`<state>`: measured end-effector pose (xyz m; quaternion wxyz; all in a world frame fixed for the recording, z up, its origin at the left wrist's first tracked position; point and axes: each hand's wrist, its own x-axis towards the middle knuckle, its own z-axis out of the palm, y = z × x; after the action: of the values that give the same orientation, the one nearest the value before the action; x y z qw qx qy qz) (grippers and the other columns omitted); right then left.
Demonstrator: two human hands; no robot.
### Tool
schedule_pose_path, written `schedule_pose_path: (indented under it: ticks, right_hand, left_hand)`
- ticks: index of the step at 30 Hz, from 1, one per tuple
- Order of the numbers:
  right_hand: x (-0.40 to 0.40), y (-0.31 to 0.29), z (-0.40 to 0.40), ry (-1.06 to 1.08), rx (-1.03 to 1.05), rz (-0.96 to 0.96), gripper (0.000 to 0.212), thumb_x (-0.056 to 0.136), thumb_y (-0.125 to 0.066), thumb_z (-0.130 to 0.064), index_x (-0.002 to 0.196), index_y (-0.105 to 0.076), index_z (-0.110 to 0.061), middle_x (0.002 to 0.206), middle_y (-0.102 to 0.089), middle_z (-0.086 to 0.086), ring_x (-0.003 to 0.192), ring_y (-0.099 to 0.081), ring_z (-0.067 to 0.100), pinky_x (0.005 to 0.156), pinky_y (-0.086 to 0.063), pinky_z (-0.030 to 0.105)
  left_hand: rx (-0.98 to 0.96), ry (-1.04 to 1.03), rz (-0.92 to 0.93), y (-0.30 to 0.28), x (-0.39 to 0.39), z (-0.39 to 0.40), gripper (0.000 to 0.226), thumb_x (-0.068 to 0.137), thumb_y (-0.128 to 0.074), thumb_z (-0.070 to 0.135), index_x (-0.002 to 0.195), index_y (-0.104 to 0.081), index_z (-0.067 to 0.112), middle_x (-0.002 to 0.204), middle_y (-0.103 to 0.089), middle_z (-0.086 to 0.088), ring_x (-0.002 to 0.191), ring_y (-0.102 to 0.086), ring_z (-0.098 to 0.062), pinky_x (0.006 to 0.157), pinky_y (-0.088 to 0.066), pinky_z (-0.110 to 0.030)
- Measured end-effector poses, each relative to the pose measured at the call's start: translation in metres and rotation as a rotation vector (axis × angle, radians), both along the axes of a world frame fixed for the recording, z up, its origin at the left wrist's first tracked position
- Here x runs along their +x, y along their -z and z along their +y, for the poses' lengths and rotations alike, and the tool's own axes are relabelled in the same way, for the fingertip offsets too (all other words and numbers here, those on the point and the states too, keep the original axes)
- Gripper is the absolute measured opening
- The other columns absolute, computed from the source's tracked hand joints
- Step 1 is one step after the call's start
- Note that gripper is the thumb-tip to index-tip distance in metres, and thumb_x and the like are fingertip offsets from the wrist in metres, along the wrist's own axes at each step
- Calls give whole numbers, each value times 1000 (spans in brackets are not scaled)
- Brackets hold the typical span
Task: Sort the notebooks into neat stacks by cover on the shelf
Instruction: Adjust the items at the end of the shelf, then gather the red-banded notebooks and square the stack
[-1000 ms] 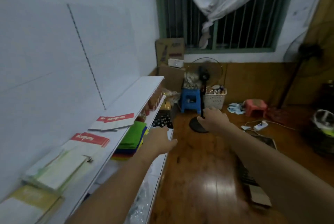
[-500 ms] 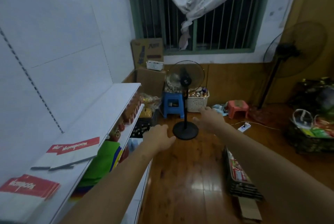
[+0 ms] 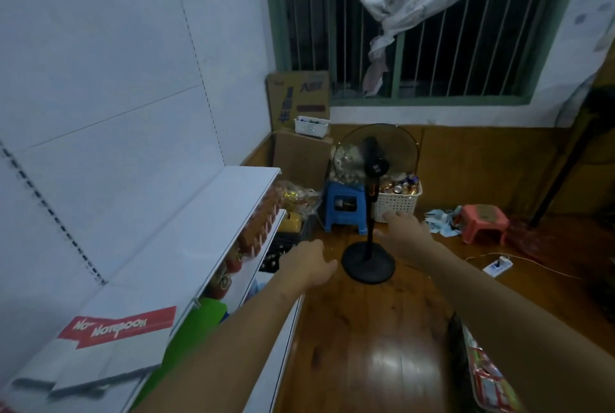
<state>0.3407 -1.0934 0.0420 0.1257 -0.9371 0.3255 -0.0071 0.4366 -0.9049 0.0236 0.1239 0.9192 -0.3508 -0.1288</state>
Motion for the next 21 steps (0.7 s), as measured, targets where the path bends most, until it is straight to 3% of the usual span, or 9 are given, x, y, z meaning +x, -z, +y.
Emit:
schedule_pose_path:
  ticks: [6, 10, 14, 21]
  right_hand:
    - [120, 6, -21, -193, -4, 29, 54, 96, -39, -49, 139, -38, -17, 139, -41, 10, 125, -42, 31, 106, -32, 49]
    - [207, 1, -6, -450, 32, -3, 50, 93, -39, -48, 132, -46, -18, 132, -49, 12, 115, -50, 33, 97, -40, 47]
    - [261, 10, 55, -719, 2, -27, 52, 91, -41, -49, 132, -47, -17, 133, -51, 11, 120, -51, 33, 100, -43, 44]
    - [282, 41, 191, -1120, -4, 26, 55, 96, -39, -47, 142, -37, -17, 137, -45, 9, 123, -46, 28, 100, -37, 41]
  left_hand:
    - [4, -221, -24, -5, 76, -6, 43, 89, -51, 47, 116, -54, 15, 112, -61, -7, 100, -60, -25, 80, -51, -35]
    - [25, -470, -34, -12, 113, 18, 41, 87, -50, 50, 111, -54, 17, 114, -61, -10, 103, -58, -31, 83, -48, -40]
    - [17, -700, 55, 1, 122, 62, 46, 88, -50, 52, 115, -54, 15, 117, -59, -9, 103, -58, -30, 85, -48, -37]
    - [-33, -1076, 142, 28, 95, 160, 45, 89, -48, 42, 124, -51, 14, 122, -57, -8, 105, -56, -27, 86, -48, -36]
